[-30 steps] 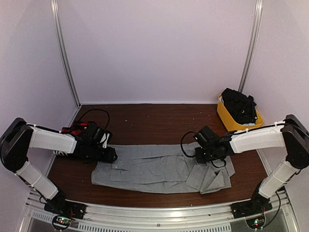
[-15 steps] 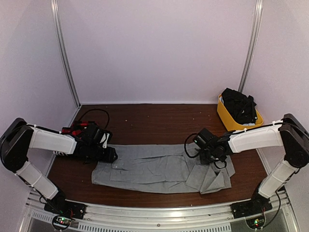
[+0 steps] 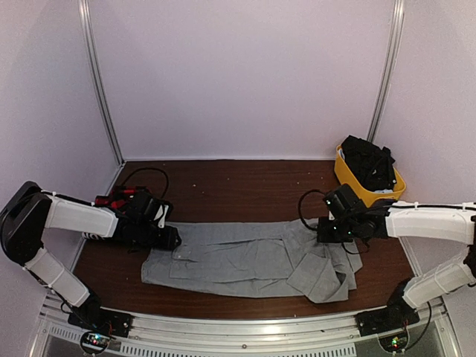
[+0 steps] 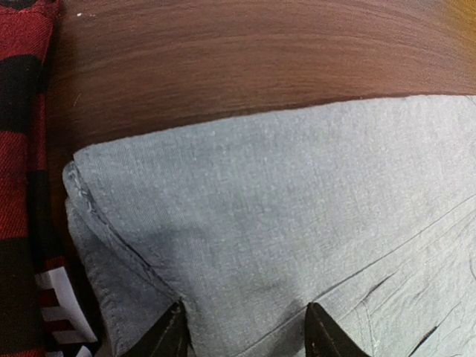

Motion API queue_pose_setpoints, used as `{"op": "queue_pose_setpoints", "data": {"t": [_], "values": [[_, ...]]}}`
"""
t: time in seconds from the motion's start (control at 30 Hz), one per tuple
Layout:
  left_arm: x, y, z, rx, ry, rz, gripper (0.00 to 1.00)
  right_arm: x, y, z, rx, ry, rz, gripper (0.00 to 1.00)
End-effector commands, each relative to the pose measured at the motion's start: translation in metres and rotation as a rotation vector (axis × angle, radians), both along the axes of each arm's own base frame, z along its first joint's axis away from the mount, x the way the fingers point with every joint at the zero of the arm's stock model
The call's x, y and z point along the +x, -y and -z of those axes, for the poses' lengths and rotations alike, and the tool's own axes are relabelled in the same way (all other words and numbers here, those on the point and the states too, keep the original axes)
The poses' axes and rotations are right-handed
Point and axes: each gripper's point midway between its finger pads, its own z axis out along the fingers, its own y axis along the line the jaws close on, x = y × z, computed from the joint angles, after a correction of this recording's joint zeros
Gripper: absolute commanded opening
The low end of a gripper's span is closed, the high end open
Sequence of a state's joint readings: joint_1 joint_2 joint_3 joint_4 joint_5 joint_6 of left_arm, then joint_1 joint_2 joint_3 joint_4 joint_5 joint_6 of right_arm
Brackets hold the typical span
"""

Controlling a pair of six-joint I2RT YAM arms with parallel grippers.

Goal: Fold and stack the long sleeve shirts
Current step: Smooth out the rectangle-folded shirt at the center of the board.

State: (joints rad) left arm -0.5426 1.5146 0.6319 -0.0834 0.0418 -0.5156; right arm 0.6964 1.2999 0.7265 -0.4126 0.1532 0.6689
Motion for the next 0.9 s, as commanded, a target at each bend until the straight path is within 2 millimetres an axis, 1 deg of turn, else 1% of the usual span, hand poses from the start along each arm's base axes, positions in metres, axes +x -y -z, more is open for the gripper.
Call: {"op": "queue_pose_setpoints", "data": {"t": [0.0, 0.07, 0.17, 0.37, 0.43, 0.47, 0.6, 0.73, 0.8, 0.87], "values": [[-0.003, -0.002, 0.003, -0.001, -0.015, 0.005, 0.54, -0.006, -0.012, -0.005, 0.206, -0.027, -0.023, 0.00], [-0.003, -0.001, 0.002, -0.001, -0.014, 0.008, 0.54, -0.010, -0.008, 0.000, 0.233, -0.047, -0.020, 0.00], [-0.002, -0.001, -0.001, -0.001, -0.011, 0.011, 0.54, -0.015, 0.008, 0.014, 0.189, -0.077, 0.019, 0.00], [-0.001, -0.001, -0.002, 0.007, -0.008, 0.013, 0.54, -0.028, 0.034, 0.037, 0.110, -0.120, 0.071, 0.00], [-0.001, -0.002, -0.001, 0.012, -0.010, 0.011, 0.54, -0.031, 0.038, 0.042, 0.092, -0.130, 0.075, 0.00], [-0.001, -0.002, 0.001, 0.014, -0.010, 0.011, 0.54, -0.031, 0.045, 0.045, 0.065, -0.127, 0.092, 0.00], [-0.002, -0.004, 0.006, 0.026, -0.022, 0.009, 0.54, -0.033, 0.057, 0.055, 0.010, -0.145, 0.111, 0.00], [-0.003, -0.006, 0.007, 0.034, -0.020, 0.004, 0.54, -0.036, 0.066, 0.060, -0.041, -0.162, 0.123, 0.00], [-0.002, -0.007, 0.006, 0.037, -0.017, 0.003, 0.54, -0.036, 0.068, 0.057, -0.055, -0.158, 0.127, 0.05], [-0.002, -0.007, 0.006, 0.041, -0.015, 0.004, 0.54, -0.034, 0.065, 0.049, -0.035, -0.142, 0.114, 0.11]]}}
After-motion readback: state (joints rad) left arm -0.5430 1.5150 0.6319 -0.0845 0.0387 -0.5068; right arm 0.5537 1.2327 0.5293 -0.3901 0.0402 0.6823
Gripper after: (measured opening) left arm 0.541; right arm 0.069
